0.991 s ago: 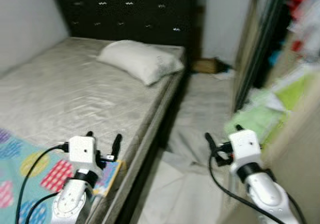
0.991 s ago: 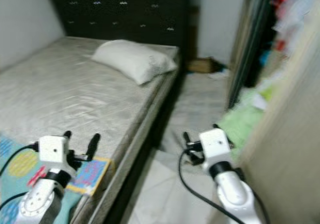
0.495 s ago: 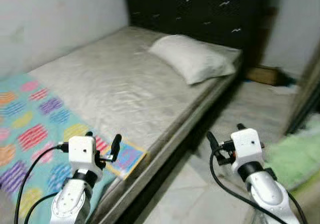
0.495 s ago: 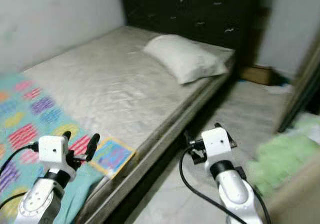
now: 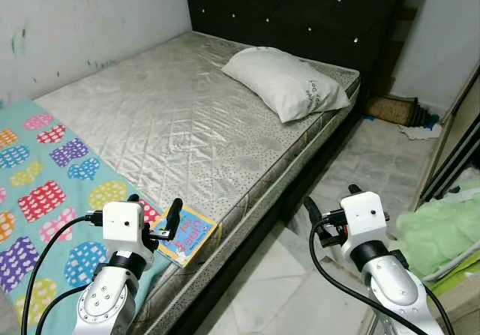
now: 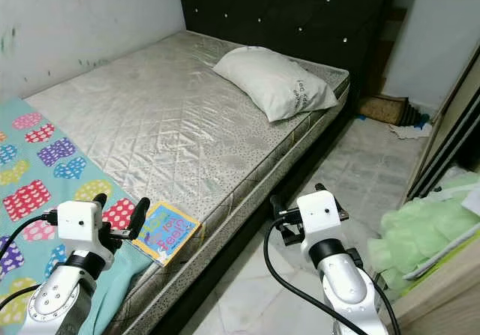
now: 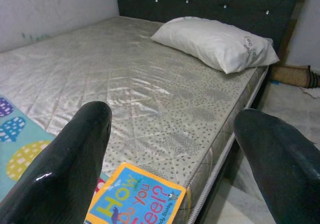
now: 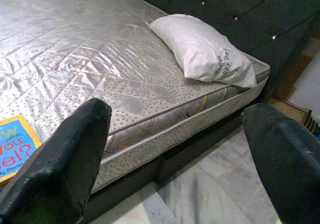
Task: Clean up the room
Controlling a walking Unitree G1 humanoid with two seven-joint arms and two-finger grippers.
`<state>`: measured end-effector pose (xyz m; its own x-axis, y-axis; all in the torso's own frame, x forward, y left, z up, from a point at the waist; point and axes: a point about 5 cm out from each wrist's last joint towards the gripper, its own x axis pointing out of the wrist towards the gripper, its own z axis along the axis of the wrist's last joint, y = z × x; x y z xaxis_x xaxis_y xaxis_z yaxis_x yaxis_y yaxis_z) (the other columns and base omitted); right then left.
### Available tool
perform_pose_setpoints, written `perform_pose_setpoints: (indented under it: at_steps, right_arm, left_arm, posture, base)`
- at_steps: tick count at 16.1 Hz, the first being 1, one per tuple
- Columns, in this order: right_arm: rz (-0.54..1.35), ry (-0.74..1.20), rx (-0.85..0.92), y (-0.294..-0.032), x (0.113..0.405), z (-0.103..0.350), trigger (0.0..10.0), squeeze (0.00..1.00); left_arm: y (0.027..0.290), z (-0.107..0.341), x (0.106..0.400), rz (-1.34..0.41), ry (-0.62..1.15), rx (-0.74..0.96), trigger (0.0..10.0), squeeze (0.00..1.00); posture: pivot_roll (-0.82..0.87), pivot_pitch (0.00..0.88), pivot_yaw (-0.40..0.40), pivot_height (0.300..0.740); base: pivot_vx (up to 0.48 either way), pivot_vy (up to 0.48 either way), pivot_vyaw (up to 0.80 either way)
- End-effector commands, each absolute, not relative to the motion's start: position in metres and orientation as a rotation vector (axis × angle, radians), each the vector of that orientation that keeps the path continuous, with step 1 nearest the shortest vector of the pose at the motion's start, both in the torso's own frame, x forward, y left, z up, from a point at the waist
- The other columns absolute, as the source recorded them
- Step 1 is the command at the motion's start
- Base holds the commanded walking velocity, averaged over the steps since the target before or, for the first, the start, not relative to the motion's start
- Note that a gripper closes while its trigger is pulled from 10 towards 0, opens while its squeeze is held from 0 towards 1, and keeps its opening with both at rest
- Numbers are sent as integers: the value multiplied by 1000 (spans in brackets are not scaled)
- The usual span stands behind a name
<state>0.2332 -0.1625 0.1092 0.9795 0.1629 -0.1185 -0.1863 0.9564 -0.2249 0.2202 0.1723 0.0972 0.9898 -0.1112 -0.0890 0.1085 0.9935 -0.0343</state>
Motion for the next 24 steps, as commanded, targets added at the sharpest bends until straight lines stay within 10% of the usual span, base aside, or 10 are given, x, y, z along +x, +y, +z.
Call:
perform_pose_setpoints:
  at_steps: [1, 24]
  right_arm:
    - [186, 97, -231, -160, 233, 109, 10000, 0]
    - [188, 100, -221, -160, 236, 108, 10000, 0]
  left_arm:
    - [174, 100, 220, -114, 83, -28, 10000, 0]
    - [171, 100, 220, -153, 80, -54, 10000, 0]
  posture:
    - [-122, 0, 27, 740]
    - [-122, 0, 26, 740]
  base:
    - [0, 0, 0]
    - [133, 0, 0]
